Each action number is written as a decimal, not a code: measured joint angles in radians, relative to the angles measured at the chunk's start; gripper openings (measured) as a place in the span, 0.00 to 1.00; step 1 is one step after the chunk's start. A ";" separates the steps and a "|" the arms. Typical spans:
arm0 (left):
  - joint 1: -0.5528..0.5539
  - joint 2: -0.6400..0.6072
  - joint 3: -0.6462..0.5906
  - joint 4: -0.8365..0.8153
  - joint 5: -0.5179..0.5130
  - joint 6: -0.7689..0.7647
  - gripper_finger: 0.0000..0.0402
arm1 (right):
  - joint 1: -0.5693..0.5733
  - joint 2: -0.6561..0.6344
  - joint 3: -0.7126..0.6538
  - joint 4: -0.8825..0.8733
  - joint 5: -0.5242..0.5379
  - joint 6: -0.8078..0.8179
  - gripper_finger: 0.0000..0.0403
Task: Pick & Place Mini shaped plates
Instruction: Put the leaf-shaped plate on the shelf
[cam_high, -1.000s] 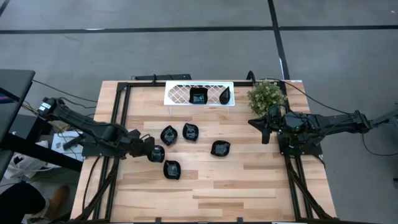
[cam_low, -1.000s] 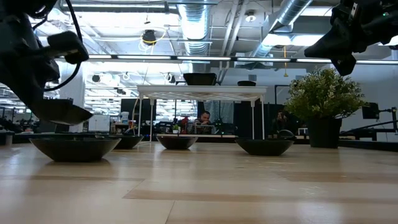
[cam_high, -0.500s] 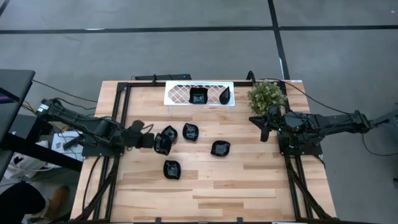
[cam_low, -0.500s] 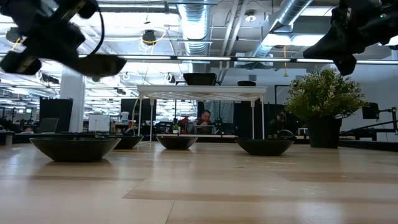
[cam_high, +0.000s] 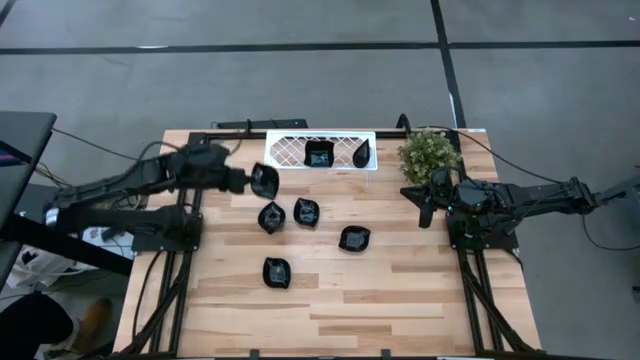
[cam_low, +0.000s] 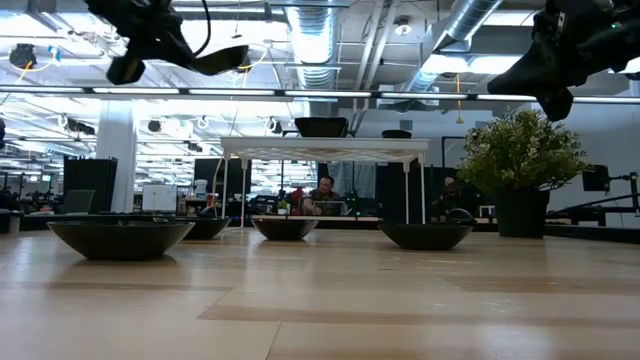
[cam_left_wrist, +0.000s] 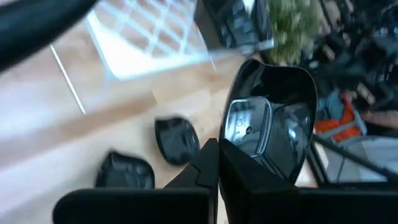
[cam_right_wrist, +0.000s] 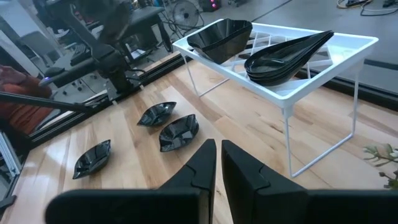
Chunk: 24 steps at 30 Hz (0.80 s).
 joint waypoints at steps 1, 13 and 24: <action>0.046 0.000 0.009 0.000 0.029 0.024 0.01 | 0.000 0.000 0.000 0.000 0.000 0.000 0.05; 0.312 0.149 0.189 -0.012 0.188 0.262 0.01 | 0.000 0.000 0.000 0.000 0.000 0.000 0.05; 0.425 0.465 0.464 -0.241 0.234 0.466 0.01 | 0.000 0.000 0.000 0.000 -0.001 0.001 0.05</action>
